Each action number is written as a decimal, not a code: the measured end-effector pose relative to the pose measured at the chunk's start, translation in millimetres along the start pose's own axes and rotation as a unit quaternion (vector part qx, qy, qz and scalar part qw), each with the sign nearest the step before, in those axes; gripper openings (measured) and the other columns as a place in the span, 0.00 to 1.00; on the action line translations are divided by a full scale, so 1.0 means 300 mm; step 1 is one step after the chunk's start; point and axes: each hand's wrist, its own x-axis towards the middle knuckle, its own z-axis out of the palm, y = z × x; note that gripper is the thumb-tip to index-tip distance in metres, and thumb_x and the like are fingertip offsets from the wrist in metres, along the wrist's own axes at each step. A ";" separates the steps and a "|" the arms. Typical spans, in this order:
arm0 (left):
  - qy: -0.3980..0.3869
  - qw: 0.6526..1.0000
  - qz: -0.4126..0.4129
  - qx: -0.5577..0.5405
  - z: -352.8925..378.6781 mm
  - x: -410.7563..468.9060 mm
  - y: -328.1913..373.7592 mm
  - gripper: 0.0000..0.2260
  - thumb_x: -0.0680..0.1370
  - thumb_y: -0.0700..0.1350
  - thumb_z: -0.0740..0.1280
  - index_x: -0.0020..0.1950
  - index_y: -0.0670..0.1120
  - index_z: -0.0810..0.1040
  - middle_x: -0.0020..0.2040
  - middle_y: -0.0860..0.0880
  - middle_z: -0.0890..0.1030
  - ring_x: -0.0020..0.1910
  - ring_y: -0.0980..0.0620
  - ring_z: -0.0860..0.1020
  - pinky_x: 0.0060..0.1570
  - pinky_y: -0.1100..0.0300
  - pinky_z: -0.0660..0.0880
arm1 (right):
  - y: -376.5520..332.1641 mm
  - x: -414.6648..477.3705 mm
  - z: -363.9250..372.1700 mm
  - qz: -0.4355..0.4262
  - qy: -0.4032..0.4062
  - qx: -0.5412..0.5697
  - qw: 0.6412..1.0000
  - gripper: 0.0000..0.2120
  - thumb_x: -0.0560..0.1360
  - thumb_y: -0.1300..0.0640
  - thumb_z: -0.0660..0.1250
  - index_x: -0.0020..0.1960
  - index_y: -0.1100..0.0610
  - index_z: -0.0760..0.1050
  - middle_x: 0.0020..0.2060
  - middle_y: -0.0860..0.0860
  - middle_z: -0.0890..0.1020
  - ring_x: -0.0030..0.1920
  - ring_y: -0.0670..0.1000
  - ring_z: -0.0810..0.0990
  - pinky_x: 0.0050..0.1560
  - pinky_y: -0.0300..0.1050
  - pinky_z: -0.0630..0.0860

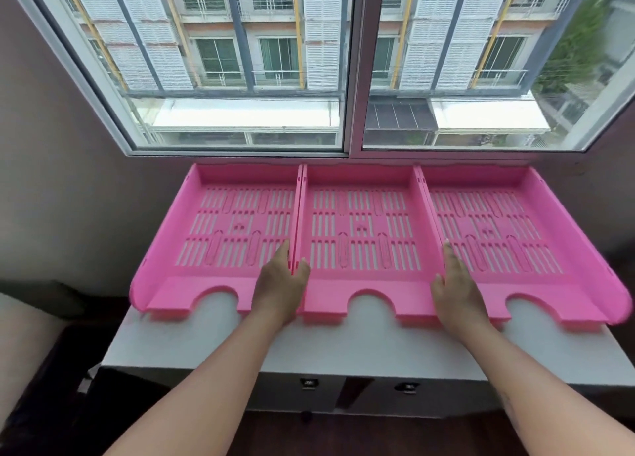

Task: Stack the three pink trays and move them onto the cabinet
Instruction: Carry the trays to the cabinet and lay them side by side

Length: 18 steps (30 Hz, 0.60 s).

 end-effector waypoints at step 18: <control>0.017 0.999 -0.037 0.008 0.050 -0.071 0.005 0.26 0.84 0.43 0.57 0.81 0.45 0.52 0.79 0.43 0.63 0.75 0.42 0.65 0.69 0.49 0.67 | -0.003 -0.002 -0.010 0.016 -0.011 0.066 0.998 0.27 0.85 0.59 0.51 0.81 0.56 0.47 0.76 0.60 0.65 0.66 0.62 0.76 0.57 0.53 0.78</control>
